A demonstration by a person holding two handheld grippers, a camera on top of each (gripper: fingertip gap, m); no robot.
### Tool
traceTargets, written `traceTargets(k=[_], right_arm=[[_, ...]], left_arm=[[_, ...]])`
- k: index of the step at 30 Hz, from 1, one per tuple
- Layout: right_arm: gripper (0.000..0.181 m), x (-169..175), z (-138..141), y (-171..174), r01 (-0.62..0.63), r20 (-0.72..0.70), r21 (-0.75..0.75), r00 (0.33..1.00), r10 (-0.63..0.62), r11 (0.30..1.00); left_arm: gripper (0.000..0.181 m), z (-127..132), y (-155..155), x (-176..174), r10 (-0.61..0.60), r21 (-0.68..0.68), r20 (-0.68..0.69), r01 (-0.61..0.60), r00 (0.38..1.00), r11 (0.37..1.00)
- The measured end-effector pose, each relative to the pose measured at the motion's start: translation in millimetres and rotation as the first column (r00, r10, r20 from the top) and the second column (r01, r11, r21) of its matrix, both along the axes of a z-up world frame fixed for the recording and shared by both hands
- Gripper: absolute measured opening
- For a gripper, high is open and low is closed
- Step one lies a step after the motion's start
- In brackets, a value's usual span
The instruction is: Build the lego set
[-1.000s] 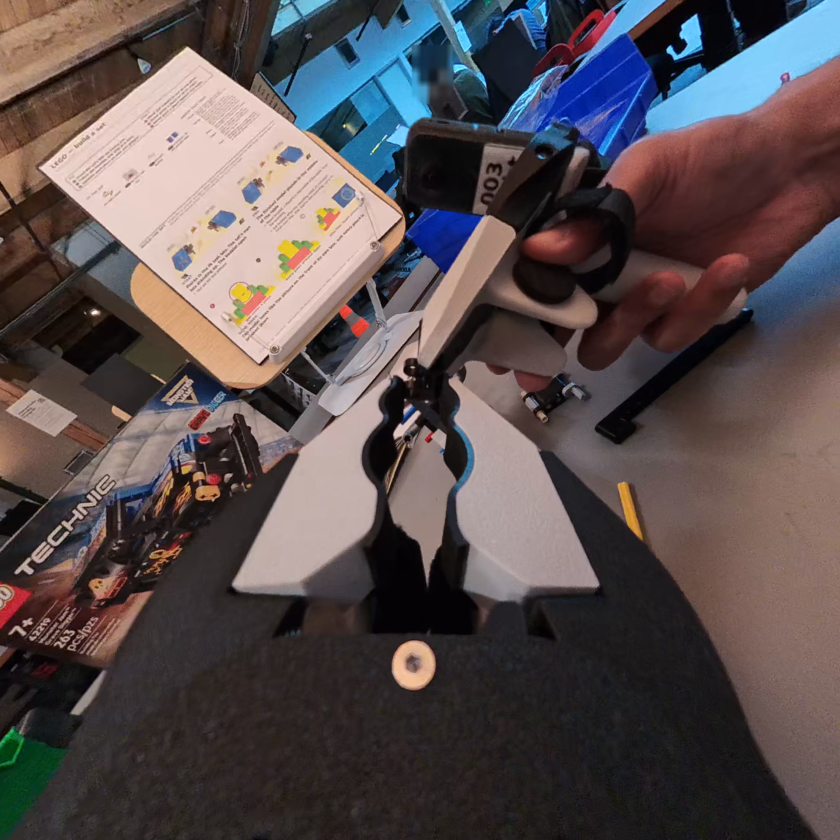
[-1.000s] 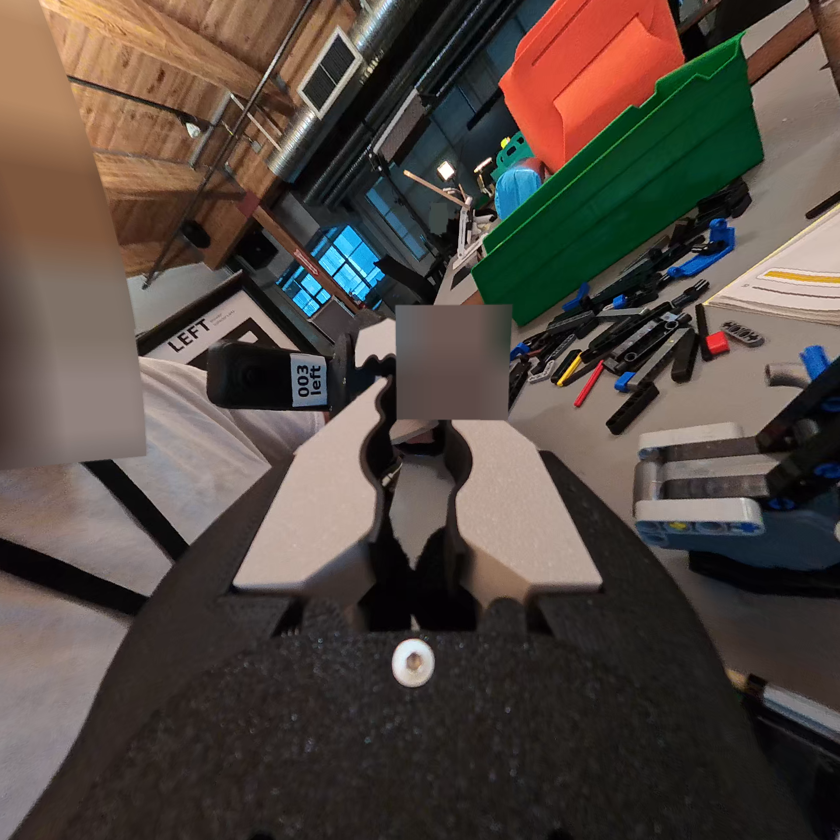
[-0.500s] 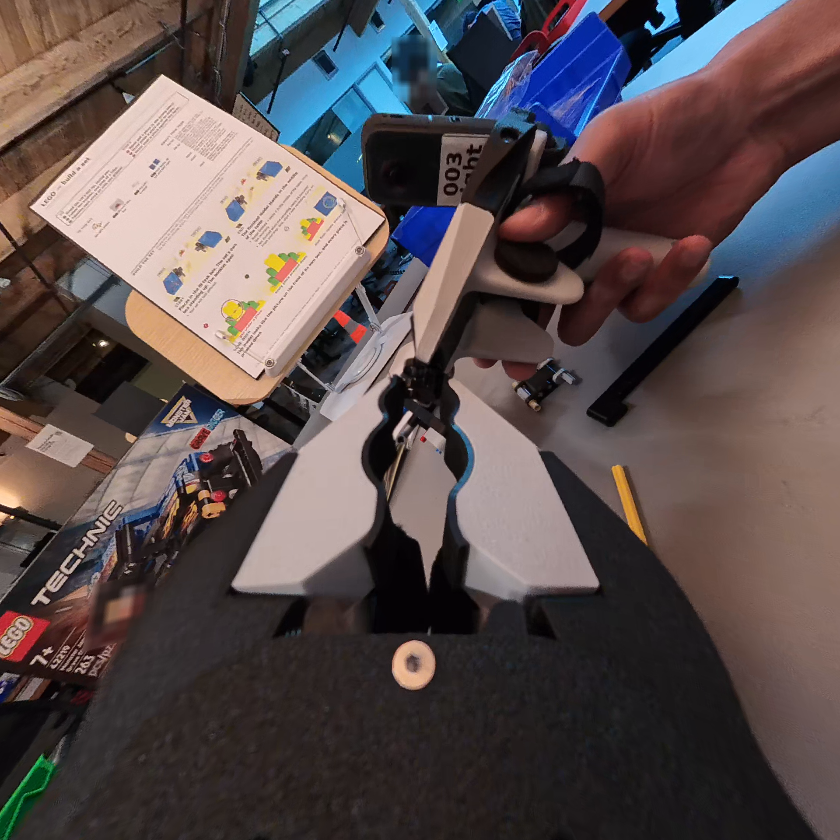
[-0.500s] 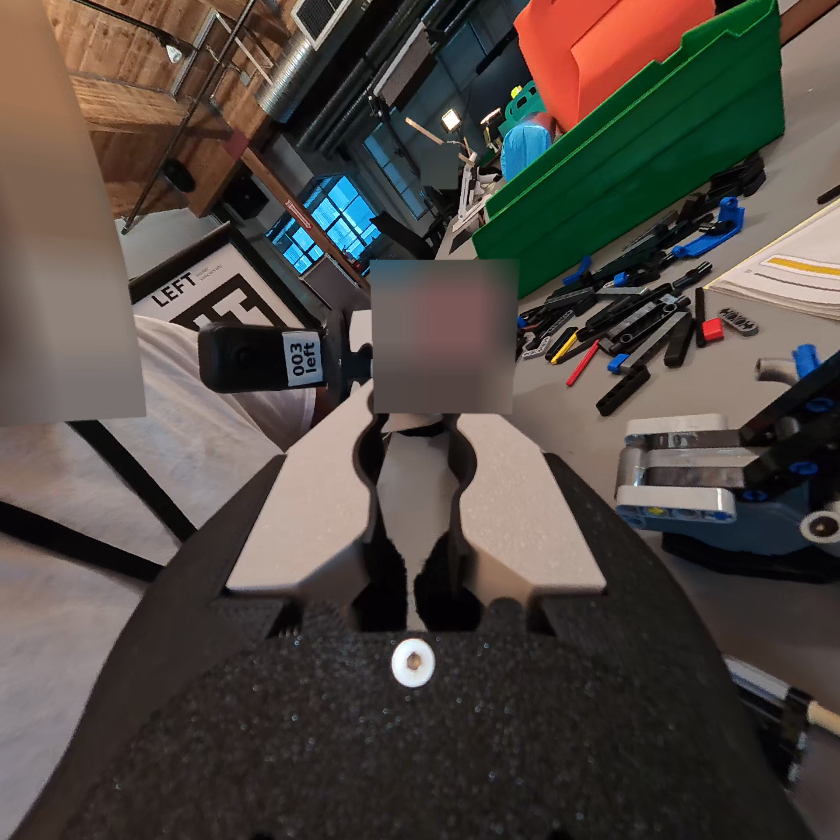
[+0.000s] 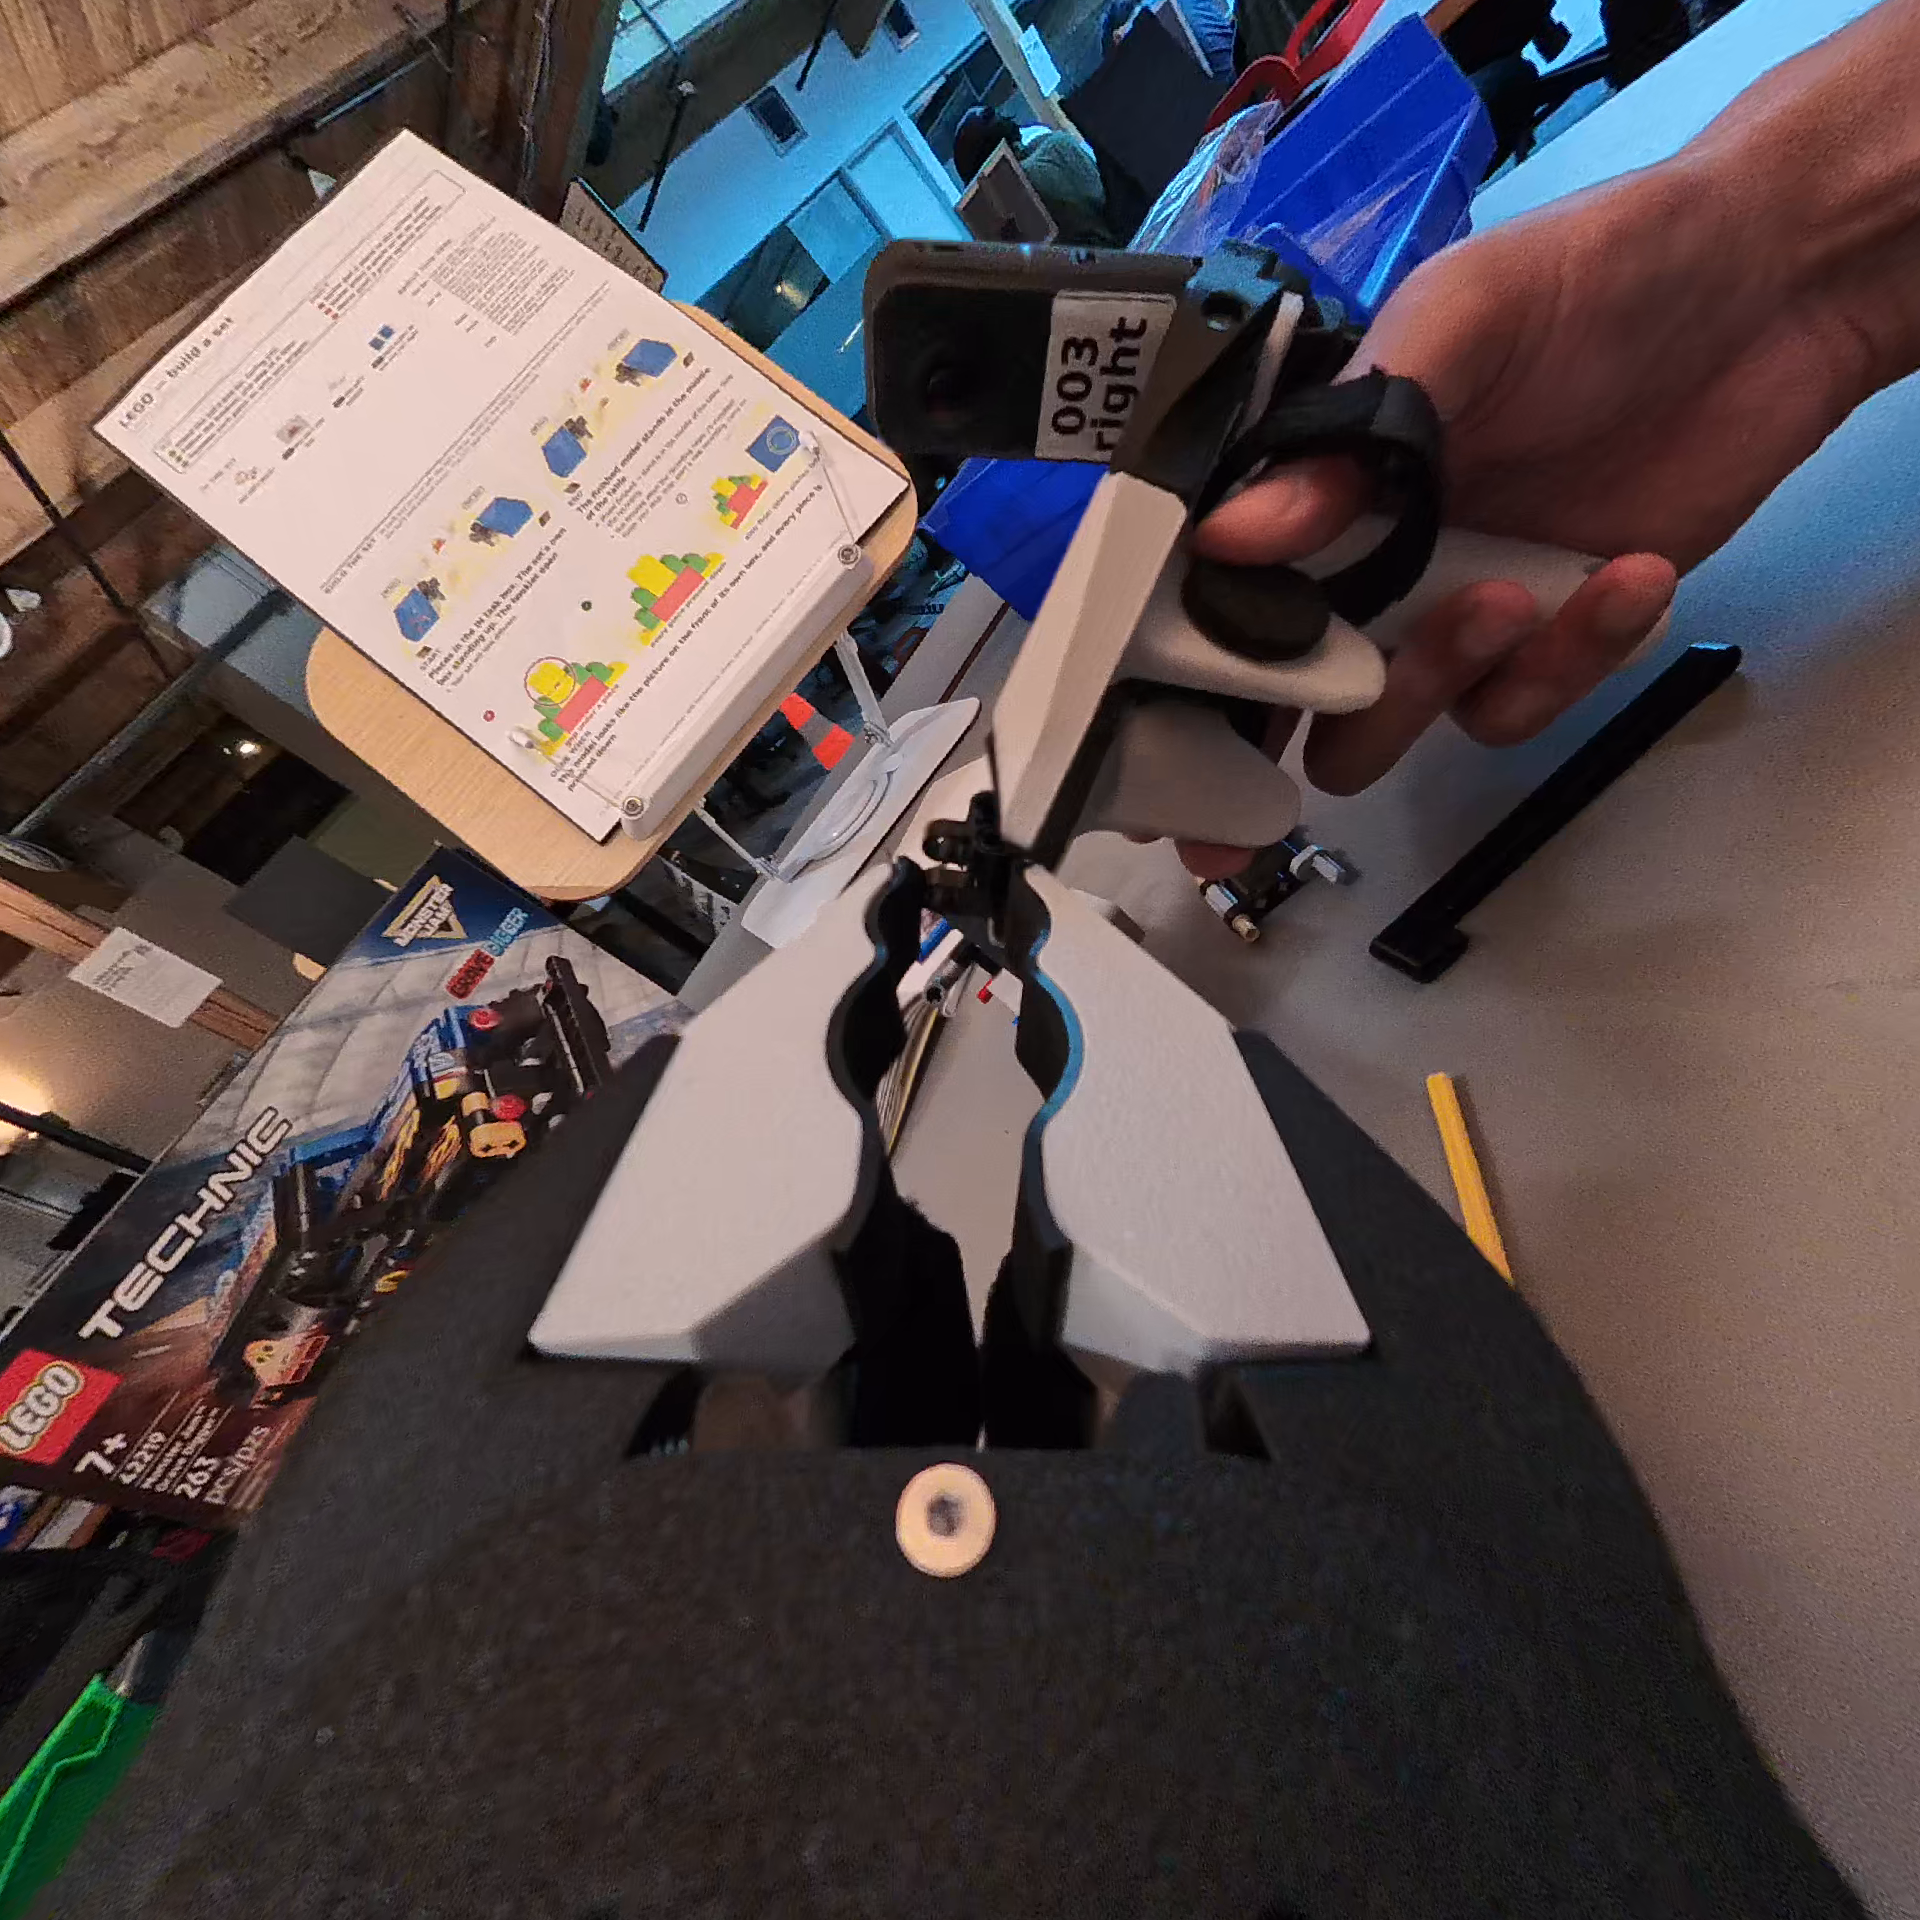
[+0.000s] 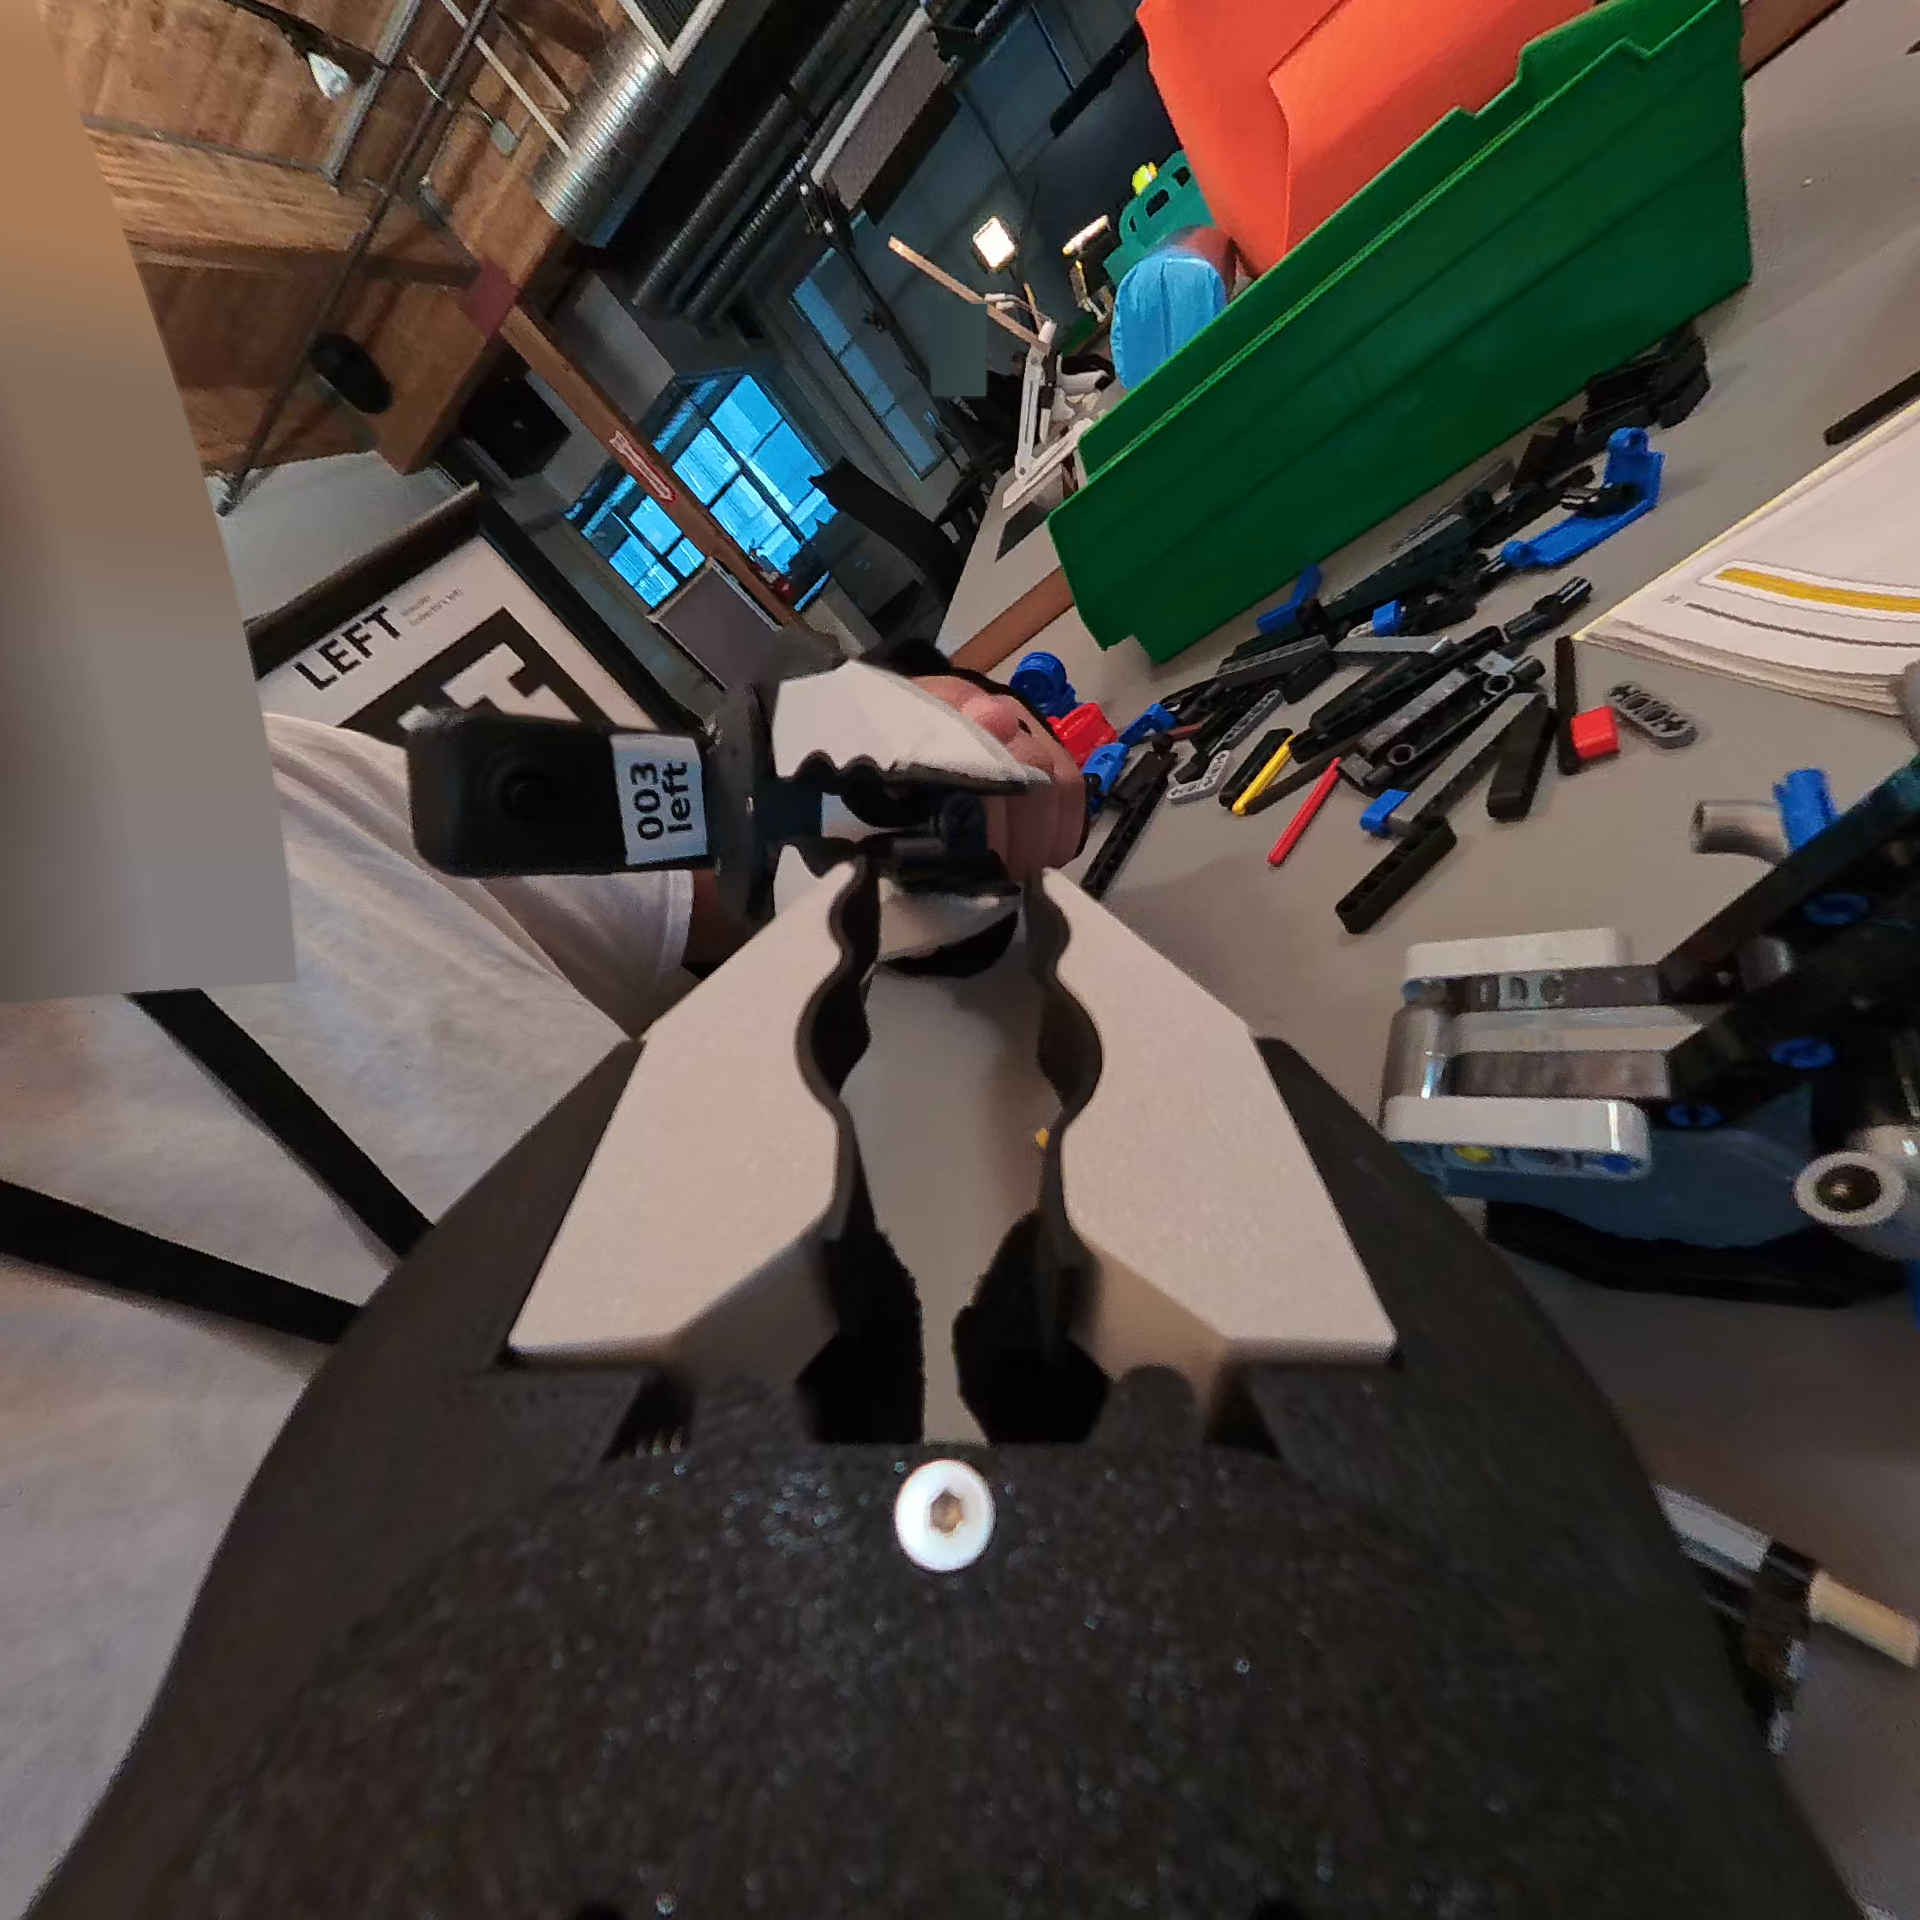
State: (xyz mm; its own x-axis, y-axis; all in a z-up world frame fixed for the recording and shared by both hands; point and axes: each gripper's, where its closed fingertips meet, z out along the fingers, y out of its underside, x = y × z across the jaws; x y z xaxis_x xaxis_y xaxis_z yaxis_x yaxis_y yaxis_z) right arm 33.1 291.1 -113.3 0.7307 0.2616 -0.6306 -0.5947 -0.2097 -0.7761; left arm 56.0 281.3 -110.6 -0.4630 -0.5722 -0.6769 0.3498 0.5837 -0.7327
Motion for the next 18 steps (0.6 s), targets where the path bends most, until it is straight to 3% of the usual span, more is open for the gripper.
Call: traceTargets(k=[11, 18], right_arm=[[0.023, -1, 4, 2, -0.019, -0.105, 0.044, 0.994, 0.023, 0.999], [0.016, -3, 24, 2, -0.019, -0.224, 0.179, 0.973, 0.060, 0.984]], left_arm=[[0.014, 5, 0, 0, 0.059, 0.047, 0.098, -0.064, 0.993, 0.997], [0.014, 22, 2, -3, 0.111, -0.037, 0.147, -0.107, 0.983, 0.994]])
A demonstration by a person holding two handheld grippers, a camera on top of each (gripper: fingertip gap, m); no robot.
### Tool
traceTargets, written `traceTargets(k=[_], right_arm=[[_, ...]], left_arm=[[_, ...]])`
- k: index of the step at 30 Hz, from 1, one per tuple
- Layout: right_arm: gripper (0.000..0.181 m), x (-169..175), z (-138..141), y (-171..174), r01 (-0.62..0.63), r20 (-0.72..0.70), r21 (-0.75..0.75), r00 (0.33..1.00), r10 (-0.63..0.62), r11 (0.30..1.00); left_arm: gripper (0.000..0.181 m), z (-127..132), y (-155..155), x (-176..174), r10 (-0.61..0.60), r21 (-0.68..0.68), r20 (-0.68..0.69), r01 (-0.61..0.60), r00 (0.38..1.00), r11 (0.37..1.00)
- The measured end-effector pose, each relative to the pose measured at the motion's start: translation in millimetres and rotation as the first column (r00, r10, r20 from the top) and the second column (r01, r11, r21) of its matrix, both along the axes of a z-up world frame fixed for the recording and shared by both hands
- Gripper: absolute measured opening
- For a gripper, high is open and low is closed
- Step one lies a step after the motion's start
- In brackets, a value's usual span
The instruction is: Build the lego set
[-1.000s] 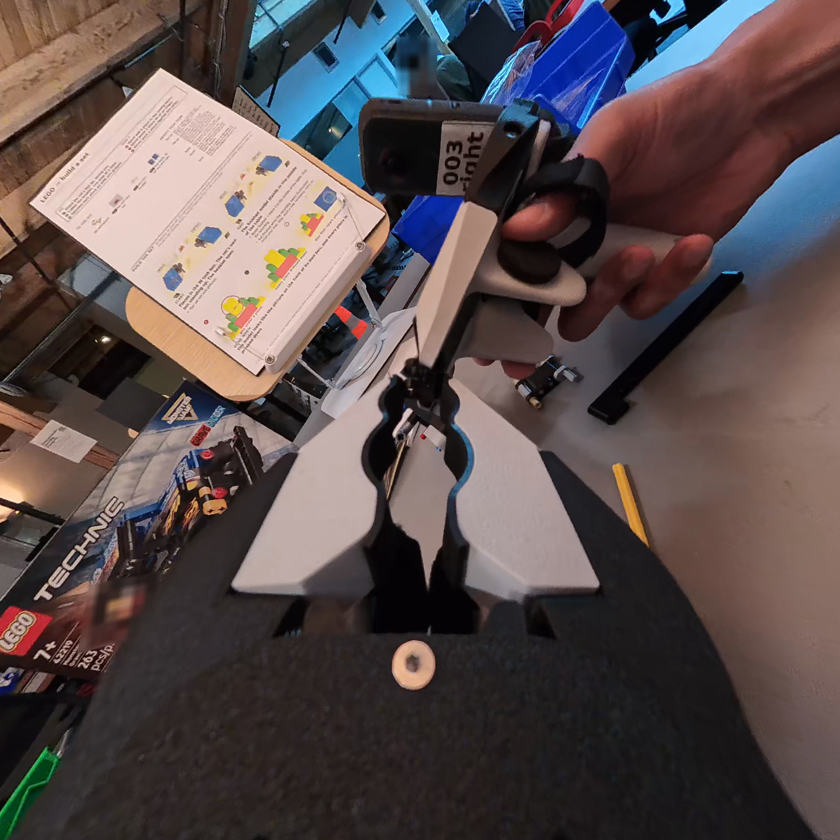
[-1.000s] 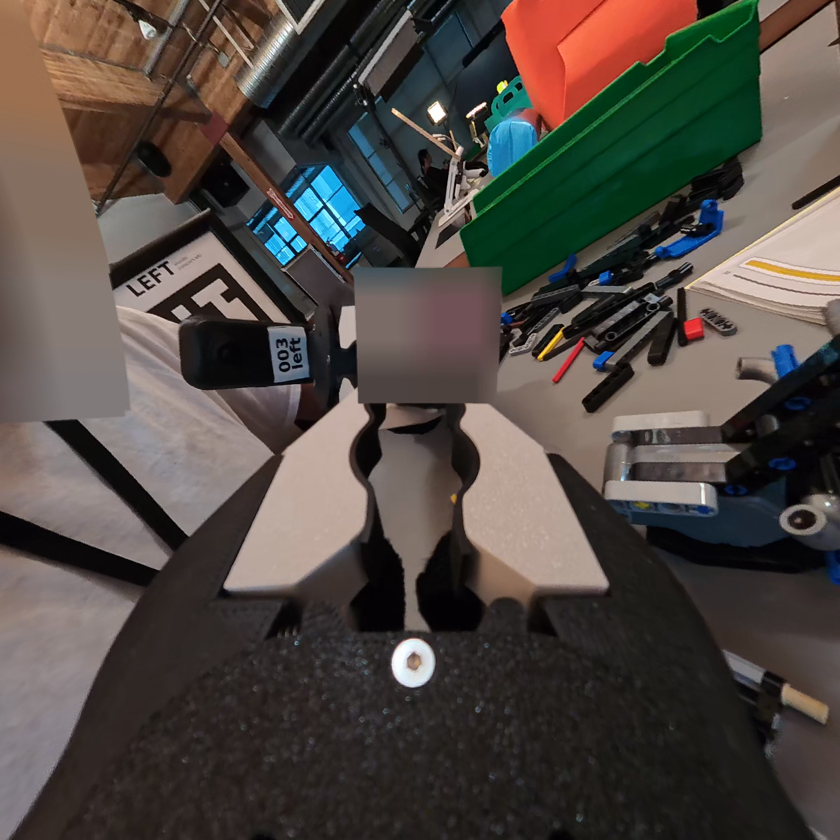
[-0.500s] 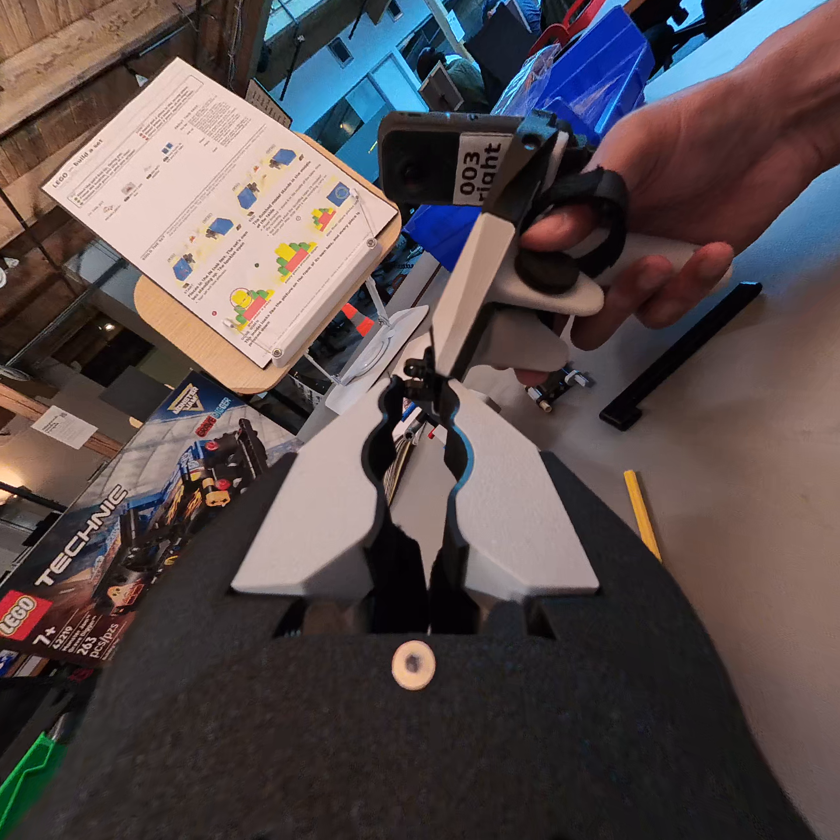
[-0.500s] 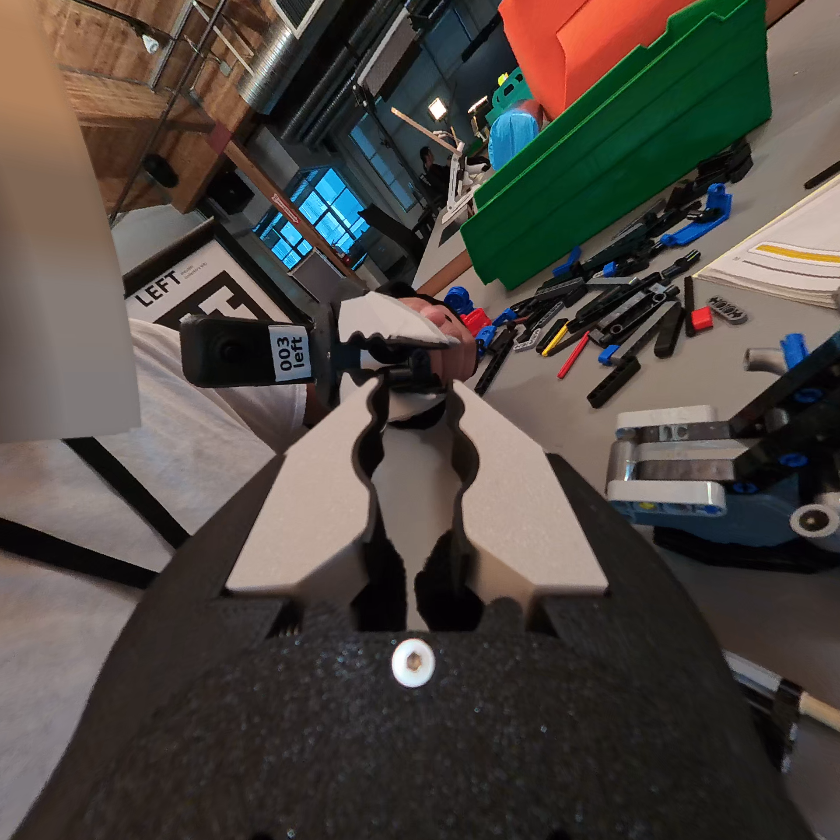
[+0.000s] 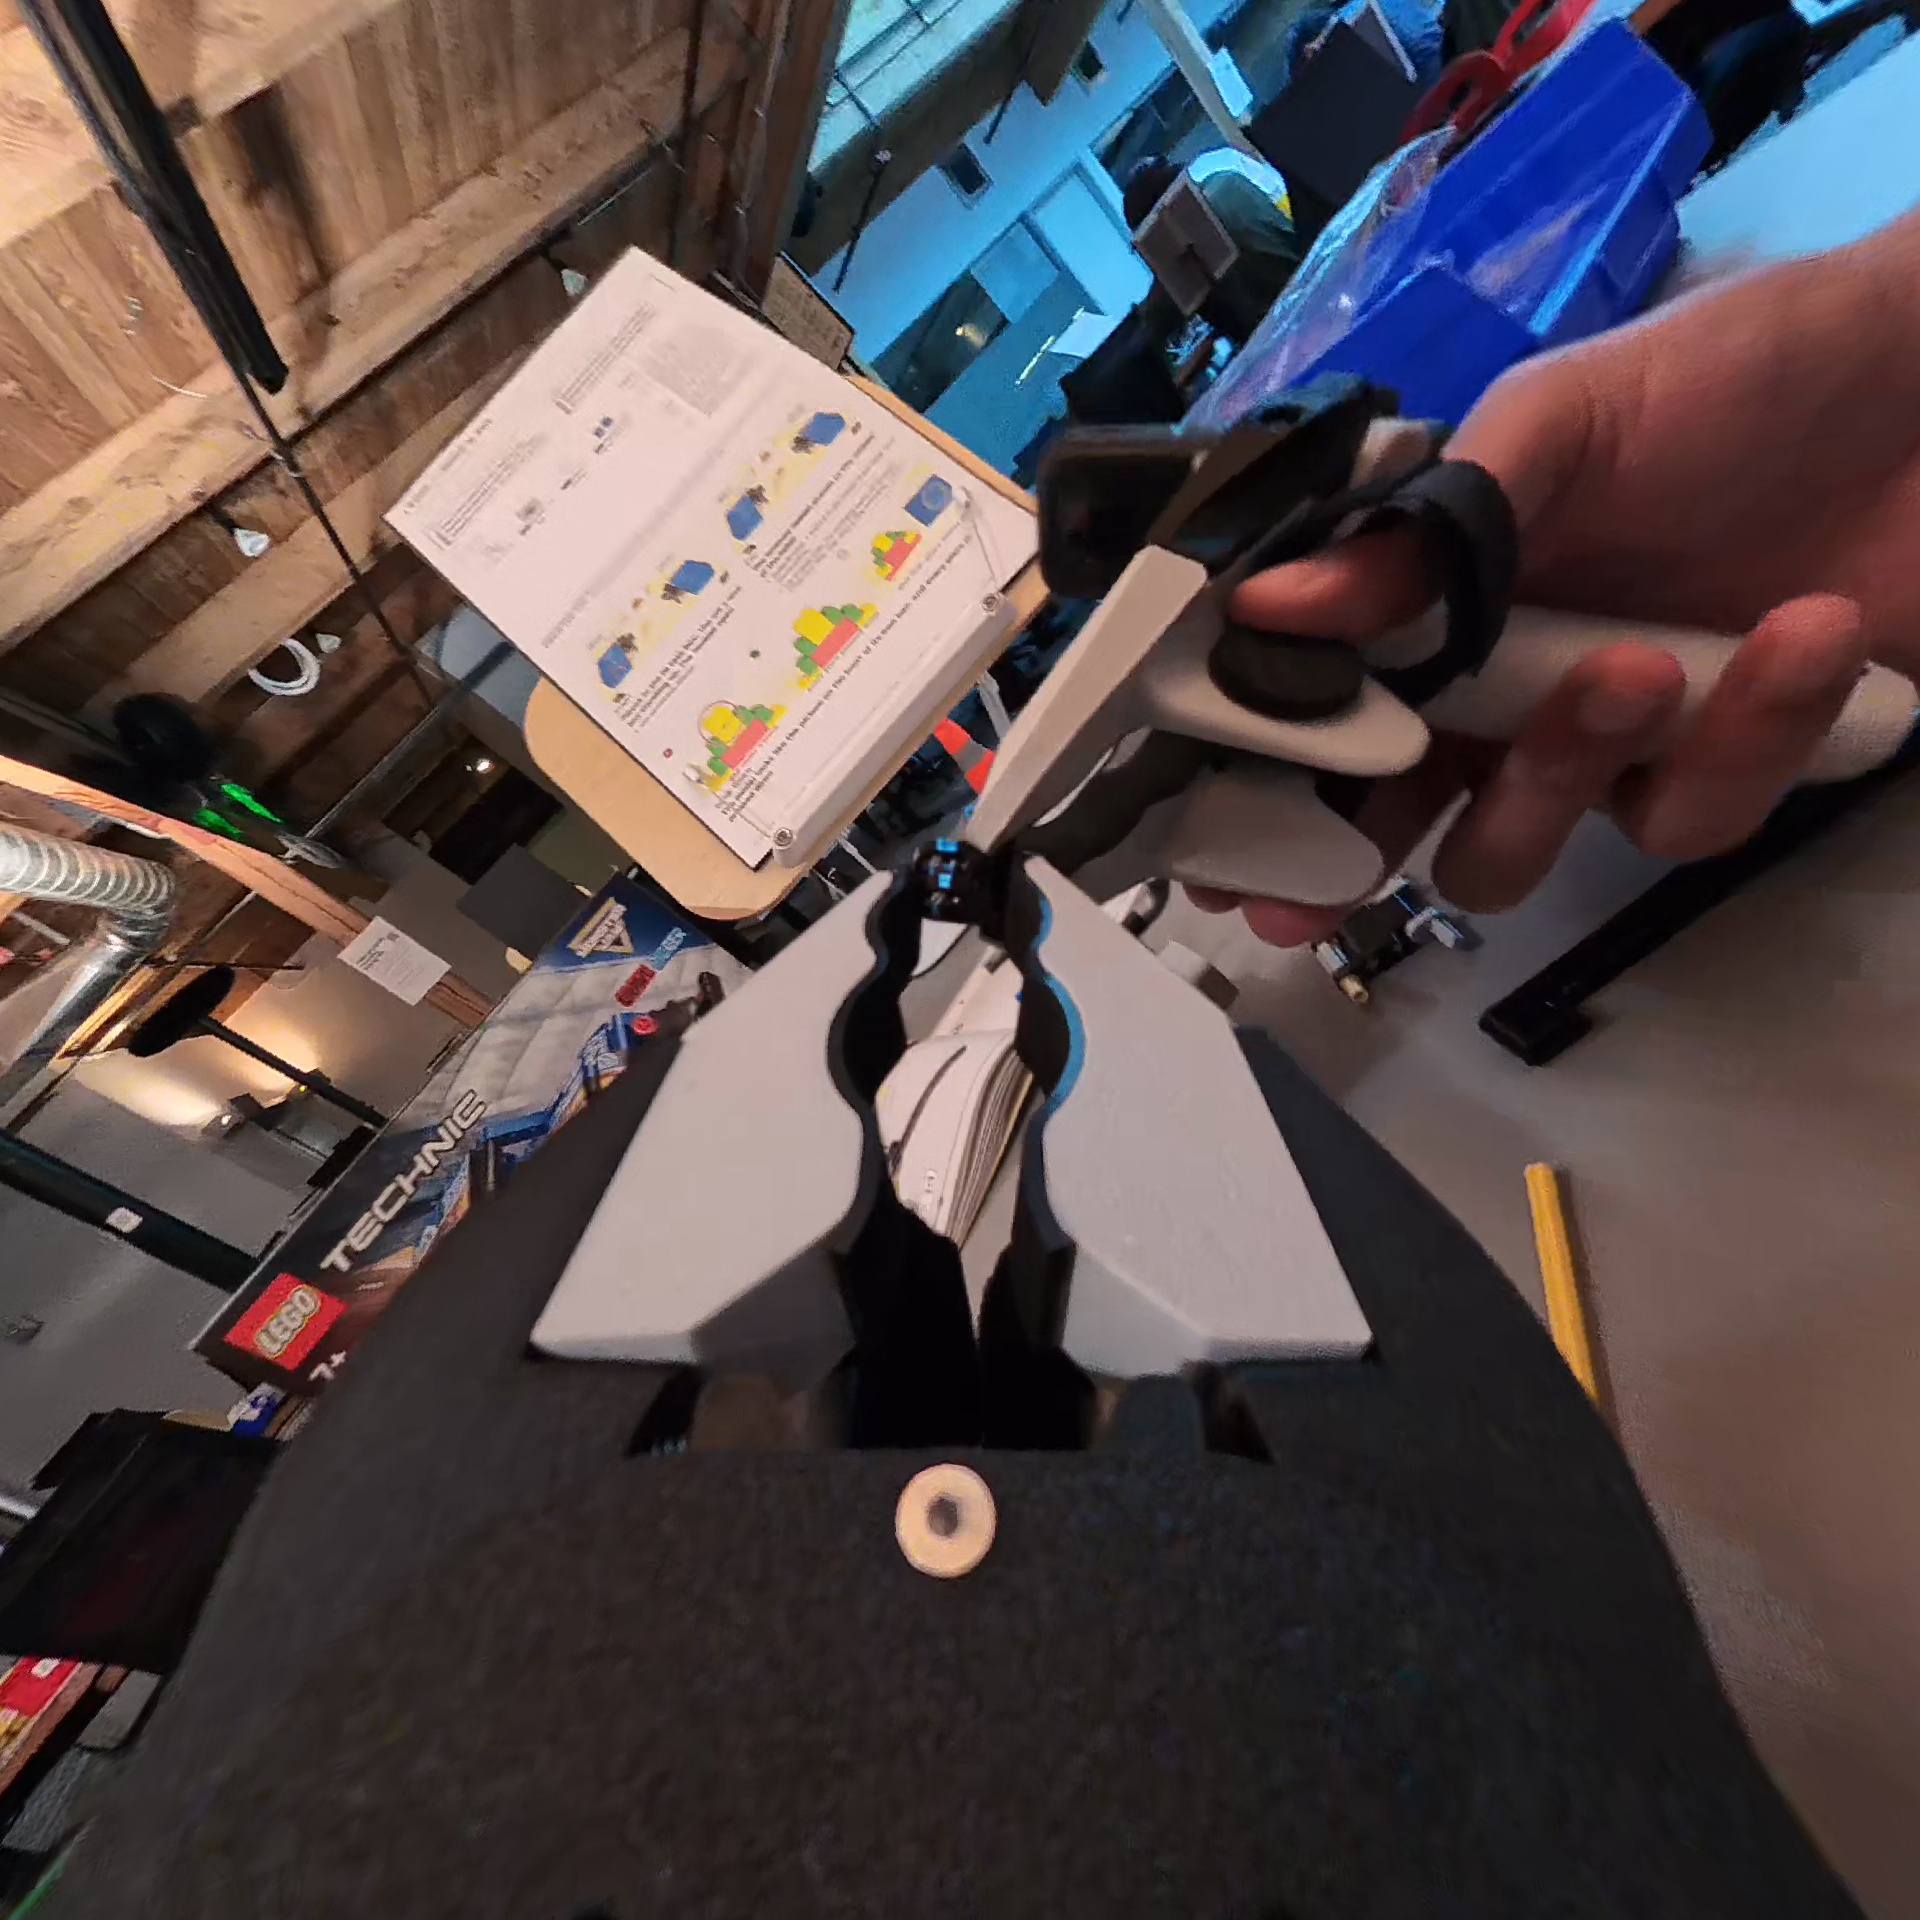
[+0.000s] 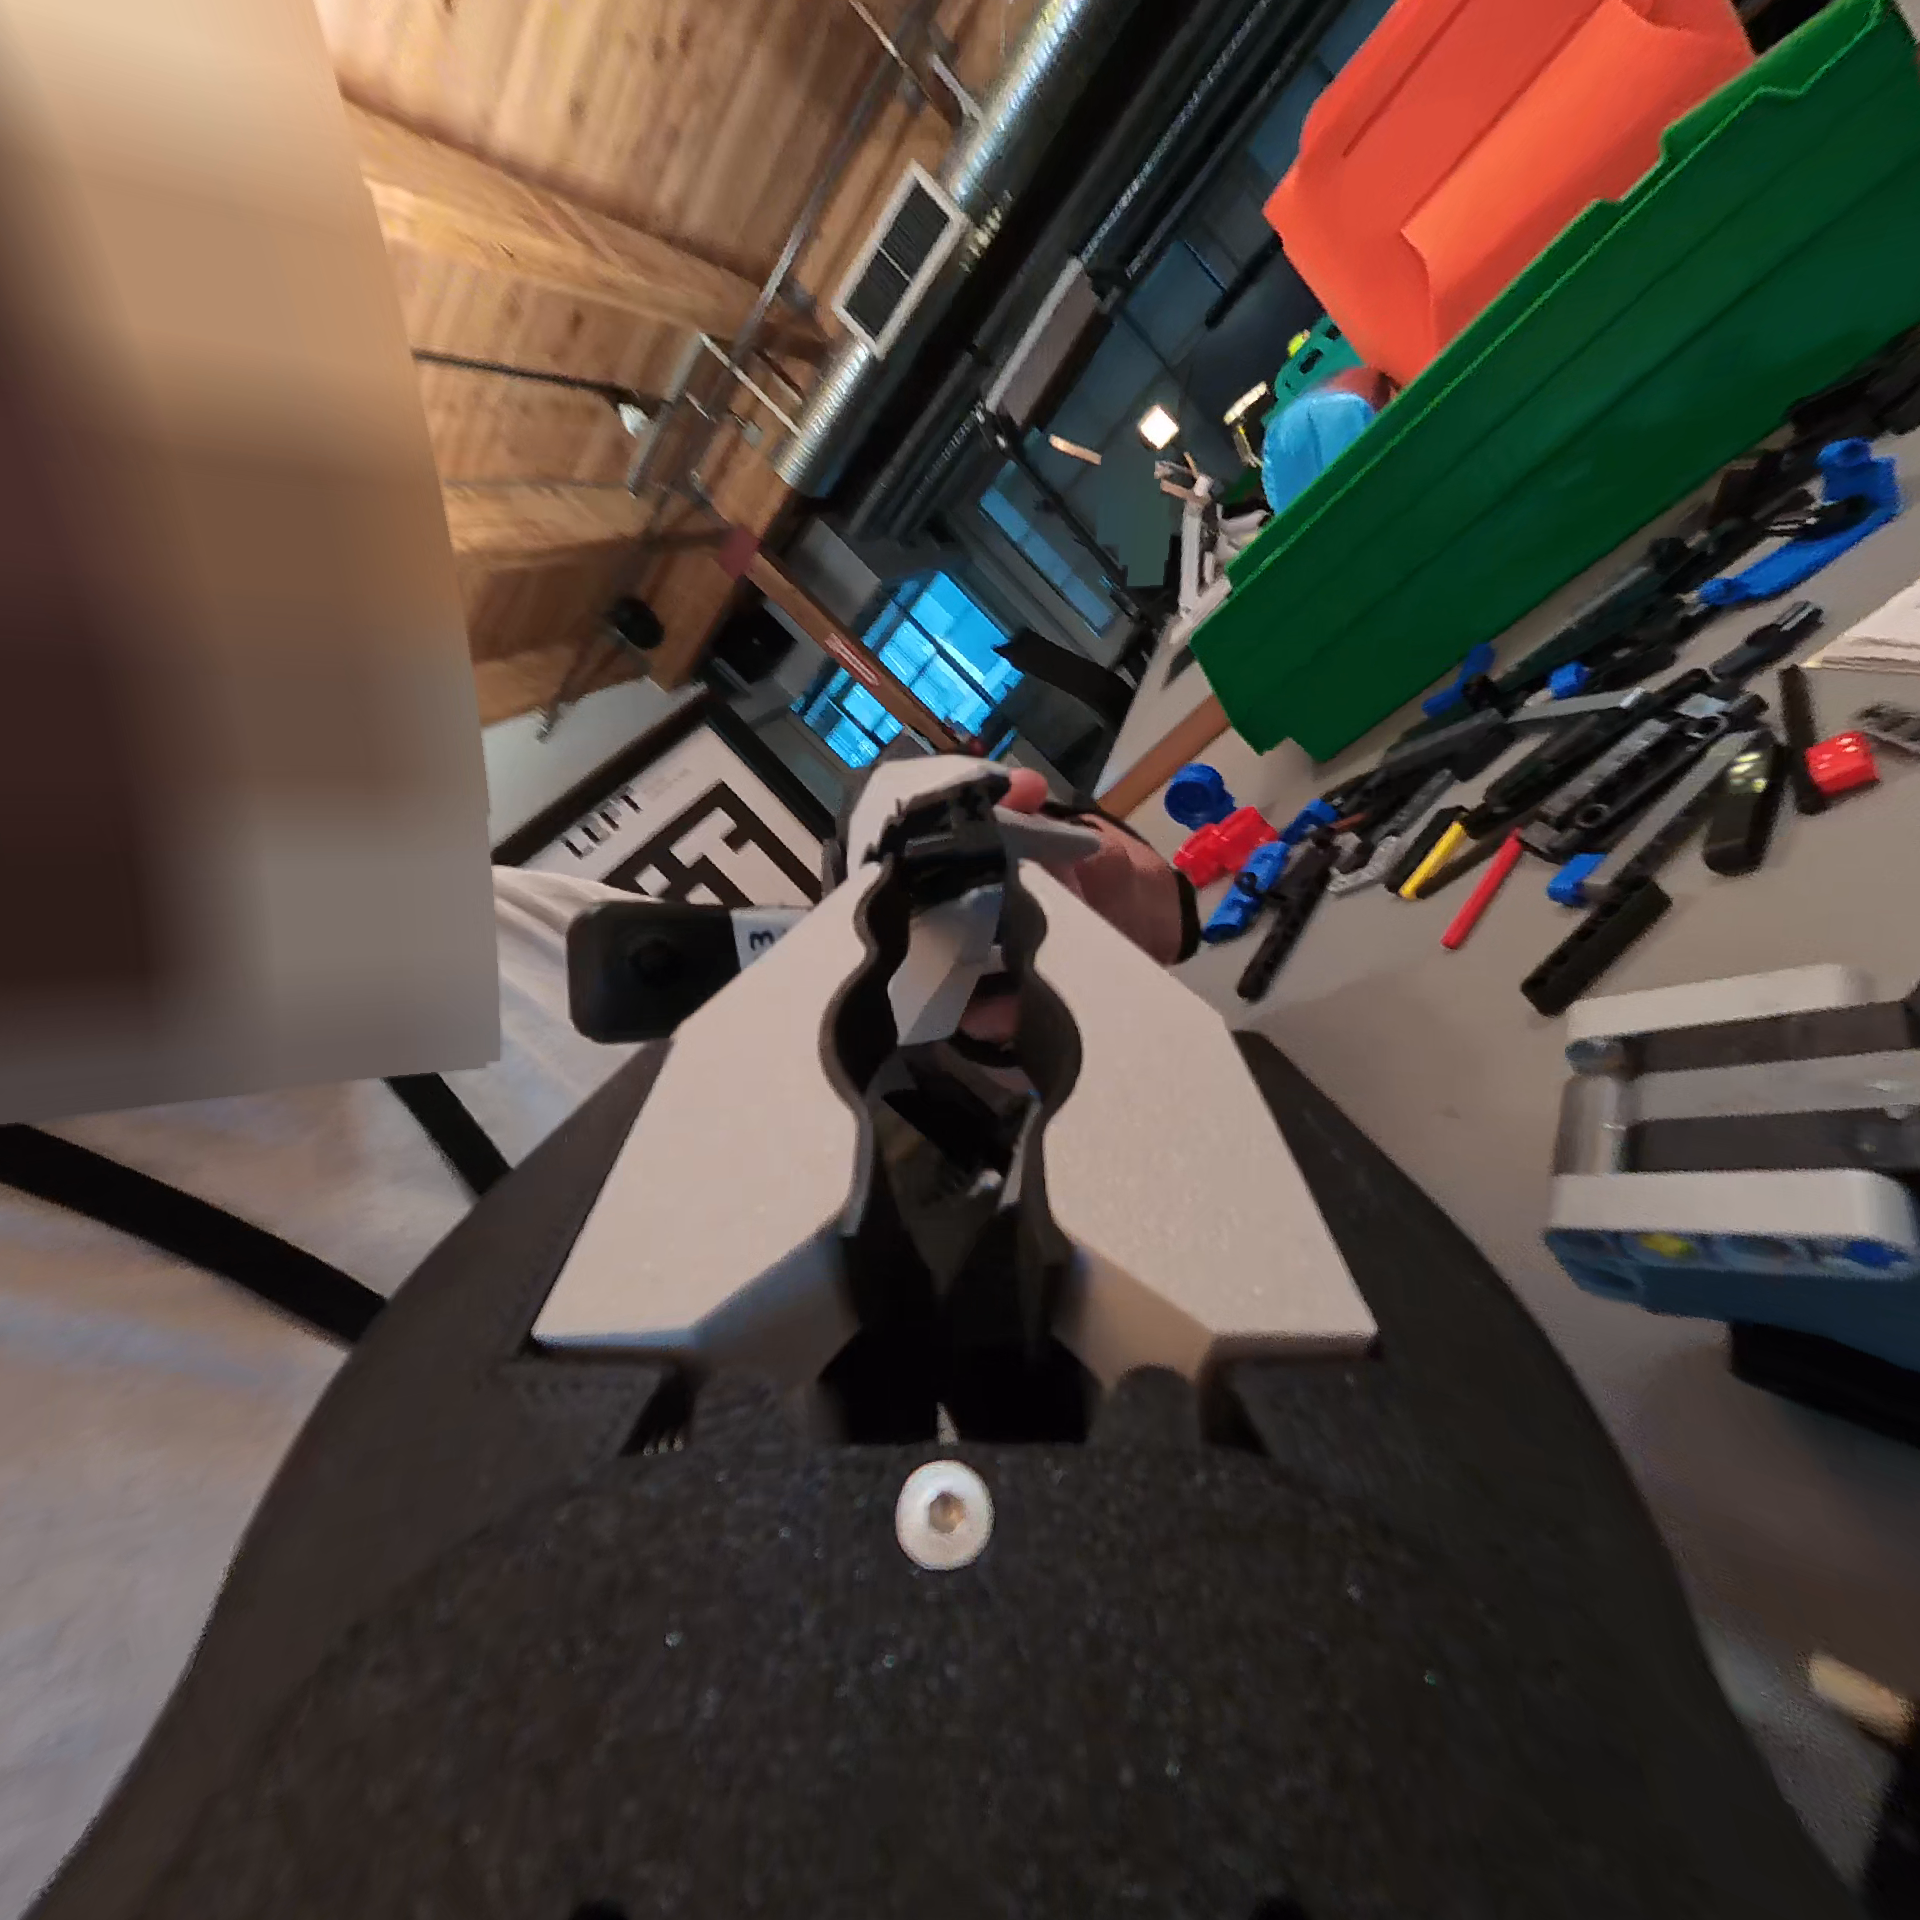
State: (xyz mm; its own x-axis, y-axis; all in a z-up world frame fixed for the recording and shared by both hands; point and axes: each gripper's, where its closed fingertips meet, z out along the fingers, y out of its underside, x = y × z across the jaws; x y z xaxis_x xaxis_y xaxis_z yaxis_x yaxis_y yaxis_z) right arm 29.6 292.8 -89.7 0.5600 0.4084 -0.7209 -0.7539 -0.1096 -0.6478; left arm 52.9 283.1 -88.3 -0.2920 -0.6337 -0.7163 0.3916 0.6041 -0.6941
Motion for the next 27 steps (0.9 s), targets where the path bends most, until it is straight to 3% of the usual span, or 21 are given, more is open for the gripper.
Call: traceTargets(k=[7, 11, 17, 27], right_arm=[[0.022, 2, -5, 0, -0.005, 0.023, -0.048, 1.000, 0.006, 0.999], [0.020, 14, -16, -3, 0.124, 0.173, -0.135, 0.980, -0.099, 0.983], [0.016, 9, -11, 1, 0.037, -0.045, -0.105, 0.998, -0.042, 0.994], [0.012, 11, -14, -1, 0.035, -0.080, -0.118, 0.996, -0.045, 0.992]], left_arm=[[0.014, 0, 2, 2, 0.024, 0.051, 0.045, -0.026, 0.999, 0.998], [0.014, -4, 14, 8, 0.122, 0.208, 0.185, -0.160, 0.975, 0.965], [0.014, -6, 14, 3, 0.123, 0.378, 0.393, -0.282, 0.911, 0.882], [0.014, -9, 11, 4, 0.123, 0.399, 0.415, -0.302, 0.902, 0.866]])
